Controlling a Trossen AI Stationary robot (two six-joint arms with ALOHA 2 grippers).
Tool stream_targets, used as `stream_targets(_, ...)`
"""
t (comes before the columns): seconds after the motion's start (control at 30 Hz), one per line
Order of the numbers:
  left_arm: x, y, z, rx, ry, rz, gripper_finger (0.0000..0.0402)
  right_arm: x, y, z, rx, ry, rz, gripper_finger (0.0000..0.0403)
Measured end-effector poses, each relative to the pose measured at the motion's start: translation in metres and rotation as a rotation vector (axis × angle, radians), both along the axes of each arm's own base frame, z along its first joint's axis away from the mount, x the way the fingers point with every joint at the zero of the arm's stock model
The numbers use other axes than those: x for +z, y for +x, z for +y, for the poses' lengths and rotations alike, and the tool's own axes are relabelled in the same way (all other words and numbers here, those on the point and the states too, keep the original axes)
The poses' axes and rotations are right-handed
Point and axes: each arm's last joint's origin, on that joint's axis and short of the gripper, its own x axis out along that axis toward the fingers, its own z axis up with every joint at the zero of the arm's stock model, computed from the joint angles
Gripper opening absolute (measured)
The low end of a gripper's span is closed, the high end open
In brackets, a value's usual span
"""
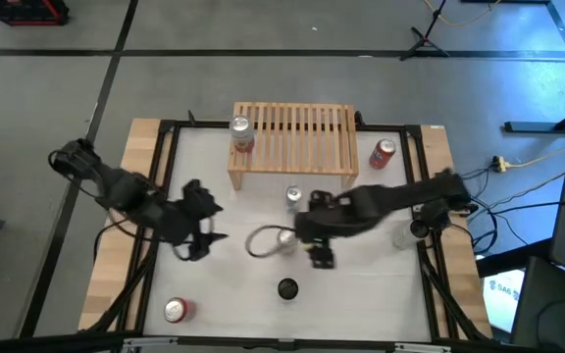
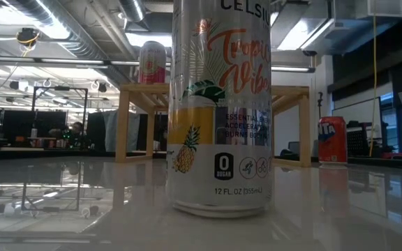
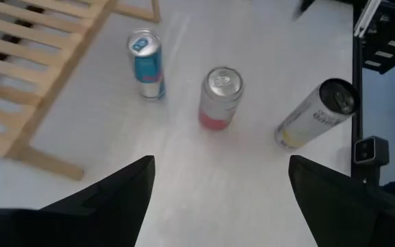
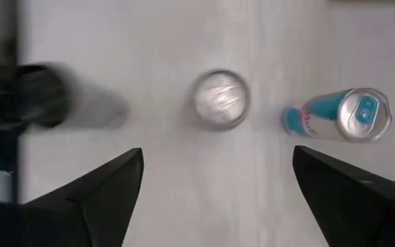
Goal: Place canned beverage on shelf
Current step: Put the pink soda can on the shelf aligned with the other pink soda can
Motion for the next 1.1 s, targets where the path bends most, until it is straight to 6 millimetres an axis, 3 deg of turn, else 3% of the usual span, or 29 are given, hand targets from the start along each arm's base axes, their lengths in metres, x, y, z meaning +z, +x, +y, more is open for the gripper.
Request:
stream_targets(0.13, -0.013, 0.036, 0.003, -0.032, -0.042, 0.014, 0.0325, 0.030, -0.045, 0.011, 0.025, 0.033, -0.084, 0.0362)
stream_targets(0.27, -0.028, 0.074, 0.011, -0.031, -0.103, 0.006, 0.0325, 0.037, -0.088, 0.020, -0.032, -0.019, -0.169, 0.0362)
stream_targets(0.43, -0.051, 0.111, 0.016, 0.008, -0.208, 0.052, 0.0325, 0.015, -0.136, 0.027, -0.102, -0.036, -0.194, 0.0362)
stream_targets(0.57, -0.055, 0.137, 0.009, 0.028, -0.224, 0.063, 0.0325, -0.014, -0.164, 0.030, -0.141, 0.000, -0.205, 0.0362)
stream_targets(0.7, -0.058, 0.158, 0.008, 0.060, -0.197, 0.107, 0.0325, -0.040, -0.183, 0.030, -0.165, 0.051, -0.203, 0.0362)
stream_targets(0.83, -0.079, 0.176, 0.020, 0.141, -0.208, 0.181, 0.0325, -0.057, -0.193, 0.033, -0.173, 0.078, -0.195, 0.0362)
stream_targets(1.1, -0.100, 0.189, 0.032, 0.318, -0.312, 0.224, 0.0325, -0.063, -0.201, 0.040, -0.133, 0.080, -0.177, 0.0363)
